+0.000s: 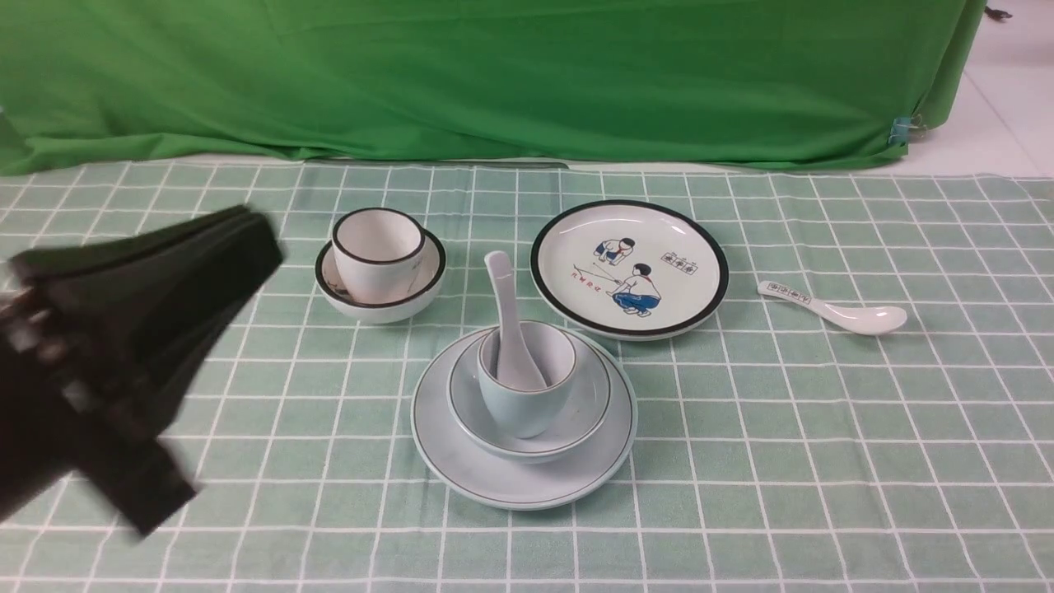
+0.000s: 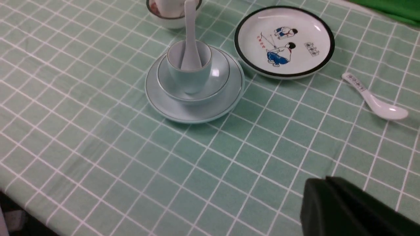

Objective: Place the bowls on the plates on the blue tablecloth, put the cups on the bowls, and place the spoons in the cups.

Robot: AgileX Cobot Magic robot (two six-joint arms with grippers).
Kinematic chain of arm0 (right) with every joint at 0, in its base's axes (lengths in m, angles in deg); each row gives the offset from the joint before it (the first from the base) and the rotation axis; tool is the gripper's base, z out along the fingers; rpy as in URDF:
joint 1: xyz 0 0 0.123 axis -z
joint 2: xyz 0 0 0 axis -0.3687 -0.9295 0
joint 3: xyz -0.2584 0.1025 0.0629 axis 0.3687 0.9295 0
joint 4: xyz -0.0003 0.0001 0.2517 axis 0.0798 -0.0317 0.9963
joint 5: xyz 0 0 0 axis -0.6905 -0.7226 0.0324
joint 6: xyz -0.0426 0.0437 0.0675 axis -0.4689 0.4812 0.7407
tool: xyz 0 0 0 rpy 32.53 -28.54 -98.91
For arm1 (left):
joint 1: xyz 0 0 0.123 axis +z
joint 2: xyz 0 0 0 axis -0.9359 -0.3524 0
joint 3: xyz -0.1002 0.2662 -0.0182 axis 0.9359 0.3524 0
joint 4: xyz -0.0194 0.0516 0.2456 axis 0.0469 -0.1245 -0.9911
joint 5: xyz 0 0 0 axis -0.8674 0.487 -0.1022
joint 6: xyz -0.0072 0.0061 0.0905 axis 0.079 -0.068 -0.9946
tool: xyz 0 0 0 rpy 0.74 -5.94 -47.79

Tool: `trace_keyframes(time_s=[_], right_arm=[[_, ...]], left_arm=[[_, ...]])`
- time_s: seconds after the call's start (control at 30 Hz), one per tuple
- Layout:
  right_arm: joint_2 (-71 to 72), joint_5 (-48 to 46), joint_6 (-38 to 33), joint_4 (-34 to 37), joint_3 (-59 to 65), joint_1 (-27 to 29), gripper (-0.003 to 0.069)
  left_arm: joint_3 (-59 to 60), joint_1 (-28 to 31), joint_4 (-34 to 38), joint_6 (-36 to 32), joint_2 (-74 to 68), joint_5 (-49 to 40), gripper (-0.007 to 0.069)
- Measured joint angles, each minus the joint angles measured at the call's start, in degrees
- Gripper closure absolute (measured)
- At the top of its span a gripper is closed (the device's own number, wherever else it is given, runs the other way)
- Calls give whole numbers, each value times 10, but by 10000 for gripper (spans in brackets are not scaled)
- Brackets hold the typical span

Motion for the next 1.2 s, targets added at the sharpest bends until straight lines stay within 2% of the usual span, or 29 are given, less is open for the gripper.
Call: trace_keyframes(time_s=[0.37,0.9,1.03,1.17,1.2], right_arm=[[34,12,15,0,67,0,636],[34,20,17,0,71,2,592],[36,22,17,1,71,57,584],[44,27,17,-20,72,158,583],[46,29,17,-24,72,168,585]], left_arm=[[45,0,-1,-15,66,-53,615],[46,0,-1,-22,66,-54,615],[46,0,-2,-22,66,-54,613],[46,0,-2,-23,66,-54,613],[46,0,-2,-23,66,-54,613]])
